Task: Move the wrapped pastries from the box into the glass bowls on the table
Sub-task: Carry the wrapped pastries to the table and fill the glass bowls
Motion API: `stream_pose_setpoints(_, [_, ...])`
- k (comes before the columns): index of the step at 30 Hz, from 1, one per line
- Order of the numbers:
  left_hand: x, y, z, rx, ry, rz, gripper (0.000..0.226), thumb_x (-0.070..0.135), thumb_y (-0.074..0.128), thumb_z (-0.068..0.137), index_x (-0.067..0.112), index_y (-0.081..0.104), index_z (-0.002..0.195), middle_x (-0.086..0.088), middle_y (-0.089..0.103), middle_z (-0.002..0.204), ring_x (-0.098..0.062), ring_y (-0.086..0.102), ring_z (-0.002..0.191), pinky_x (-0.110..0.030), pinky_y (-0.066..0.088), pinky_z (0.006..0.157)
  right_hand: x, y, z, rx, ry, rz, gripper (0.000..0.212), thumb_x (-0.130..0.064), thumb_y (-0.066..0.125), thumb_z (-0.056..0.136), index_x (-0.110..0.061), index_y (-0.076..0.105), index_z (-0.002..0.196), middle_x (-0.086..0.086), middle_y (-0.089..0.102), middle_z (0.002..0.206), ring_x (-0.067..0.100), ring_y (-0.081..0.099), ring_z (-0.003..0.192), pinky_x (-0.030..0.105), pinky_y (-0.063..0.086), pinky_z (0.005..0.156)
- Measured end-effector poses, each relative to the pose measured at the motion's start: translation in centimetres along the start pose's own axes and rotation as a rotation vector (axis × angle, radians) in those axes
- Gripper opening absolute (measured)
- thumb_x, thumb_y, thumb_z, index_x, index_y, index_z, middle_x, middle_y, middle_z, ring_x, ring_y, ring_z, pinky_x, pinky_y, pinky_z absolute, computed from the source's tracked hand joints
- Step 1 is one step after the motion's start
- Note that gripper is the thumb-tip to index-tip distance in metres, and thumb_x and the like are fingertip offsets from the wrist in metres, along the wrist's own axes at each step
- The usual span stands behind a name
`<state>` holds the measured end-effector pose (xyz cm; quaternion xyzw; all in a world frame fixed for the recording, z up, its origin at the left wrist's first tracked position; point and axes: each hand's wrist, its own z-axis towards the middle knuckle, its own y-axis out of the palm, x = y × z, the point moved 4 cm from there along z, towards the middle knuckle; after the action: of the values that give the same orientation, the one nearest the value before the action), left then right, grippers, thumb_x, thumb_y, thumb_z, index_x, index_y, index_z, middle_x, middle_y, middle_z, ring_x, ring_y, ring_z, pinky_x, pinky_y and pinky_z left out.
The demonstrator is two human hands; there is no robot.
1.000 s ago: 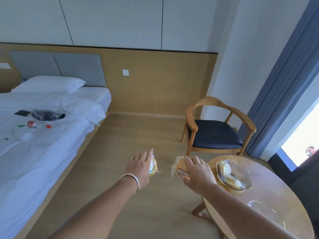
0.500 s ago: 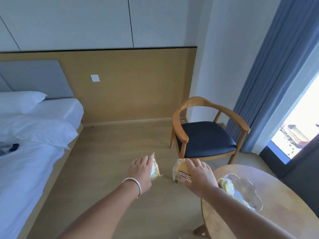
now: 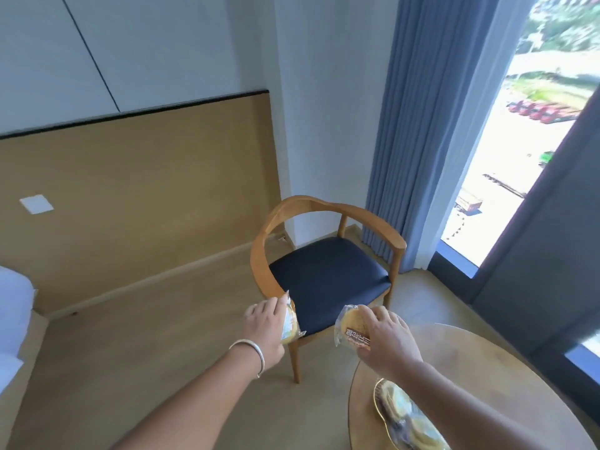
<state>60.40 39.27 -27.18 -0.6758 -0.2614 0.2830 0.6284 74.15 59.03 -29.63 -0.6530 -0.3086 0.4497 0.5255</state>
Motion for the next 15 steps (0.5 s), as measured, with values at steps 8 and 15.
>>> stream_pose_setpoints(8, [10.5, 2.1, 11.1, -0.025, 0.439, 0.004, 0.091, 0.029, 0.068, 0.071, 0.019, 0.015, 0.145, 0.003, 0.039, 0.135, -0.018, 0.037, 0.126, -0.032, 0.024, 0.110, 10.0, -0.6, -0.9, 0.010, 0.322, -0.009, 0.071, -0.038, 0.060, 0.077, -0.030, 0.030, 0.141, -0.002, 0.045, 0.134, 0.023, 0.041, 0.125, 0.031, 0.027, 0.109])
stream_pose_setpoints(15, [22.0, 4.8, 15.8, -0.080, 0.846, -0.001, 0.089, 0.033, 0.065, 0.076, 0.018, 0.013, 0.147, 0.002, 0.036, 0.143, -0.017, 0.033, 0.131, -0.030, 0.023, 0.111, 16.3, -0.4, -5.8, 0.005, 0.668, -0.010, 0.072, -0.038, 0.059, 0.079, -0.028, 0.029, 0.144, 0.000, 0.045, 0.132, 0.024, 0.041, 0.124, 0.031, 0.026, 0.109])
